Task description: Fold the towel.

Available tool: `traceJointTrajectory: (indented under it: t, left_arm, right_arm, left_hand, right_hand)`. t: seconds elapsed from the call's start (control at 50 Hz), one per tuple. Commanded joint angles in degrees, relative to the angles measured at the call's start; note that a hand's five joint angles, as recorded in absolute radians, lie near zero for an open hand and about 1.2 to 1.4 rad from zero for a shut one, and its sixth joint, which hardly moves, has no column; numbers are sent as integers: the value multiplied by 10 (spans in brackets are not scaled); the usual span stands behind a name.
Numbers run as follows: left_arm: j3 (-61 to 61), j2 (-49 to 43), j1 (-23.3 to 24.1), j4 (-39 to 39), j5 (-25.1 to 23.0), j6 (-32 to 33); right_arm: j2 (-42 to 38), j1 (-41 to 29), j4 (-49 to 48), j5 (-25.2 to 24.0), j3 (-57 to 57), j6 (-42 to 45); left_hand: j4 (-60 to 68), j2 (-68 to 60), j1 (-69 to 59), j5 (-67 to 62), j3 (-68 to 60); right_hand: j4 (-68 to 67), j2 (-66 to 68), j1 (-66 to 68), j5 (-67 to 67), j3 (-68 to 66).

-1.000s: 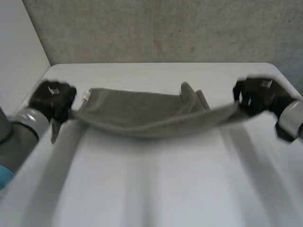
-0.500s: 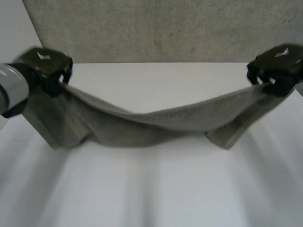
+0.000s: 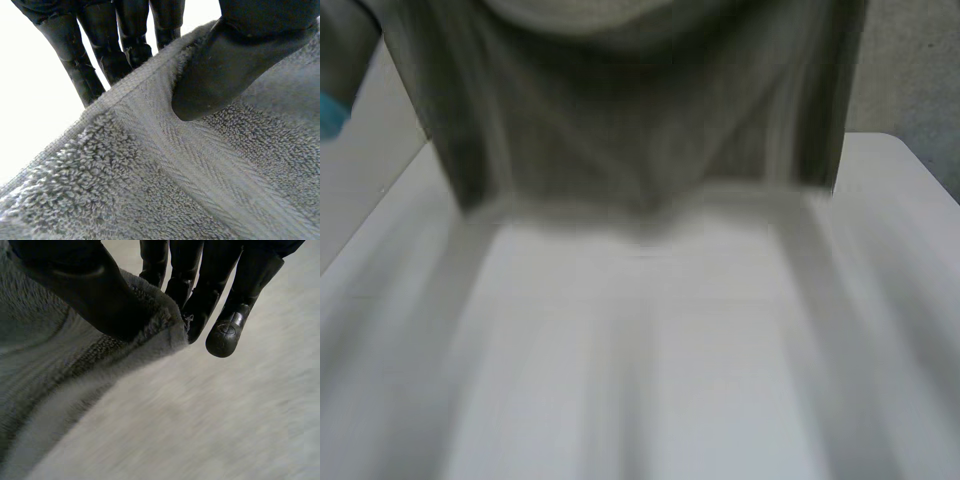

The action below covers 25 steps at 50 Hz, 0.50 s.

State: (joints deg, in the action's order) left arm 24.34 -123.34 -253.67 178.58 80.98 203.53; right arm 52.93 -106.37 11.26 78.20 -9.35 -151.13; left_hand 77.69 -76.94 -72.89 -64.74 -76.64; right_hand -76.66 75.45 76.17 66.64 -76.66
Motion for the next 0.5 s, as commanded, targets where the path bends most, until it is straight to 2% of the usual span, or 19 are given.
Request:
traceJointTrajectory:
  t: [0.02,0.14,0.18,0.3,0.4,0.46,0.5]
  left_arm:
    - [42,49,10,93,-1,-79]
    - [120,49,9,78,-13,-86]
    - [187,49,-1,77,-17,-85]
    - [309,49,-30,81,-21,-84]
    - [457,31,-38,90,-60,-65]
    - [485,18,-38,93,-67,-51]
    - [532,0,-38,95,-68,-10]
  right_arm:
    - [10,7,18,-5,38,-39]
    - [2,8,84,-36,14,-25]
    - [-4,9,123,-65,-22,-1]
    - [-7,15,162,-90,-124,48]
    - [-6,19,156,-92,-325,136]
    - [-7,20,143,-92,-375,159]
    - [-5,21,106,-91,-455,189]
  left_hand:
    - [23,-31,-71,-53,-34]
    - [23,-31,-71,-53,-34]
    - [23,-31,-71,-53,-34]
    - [23,-31,-71,-53,-34]
    - [23,-31,-71,-53,-34]
    - [23,-31,-71,-53,-34]
    - [23,-31,-71,-53,-34]
  right_hand:
    - [-33,46,38,34,-33]
    - [-33,46,38,34,-33]
    - [-33,46,38,34,-33]
    - [-33,46,38,34,-33]
    - [-33,46,38,34,-33]
    - [-33,46,38,34,-33]
    - [-33,46,38,34,-33]
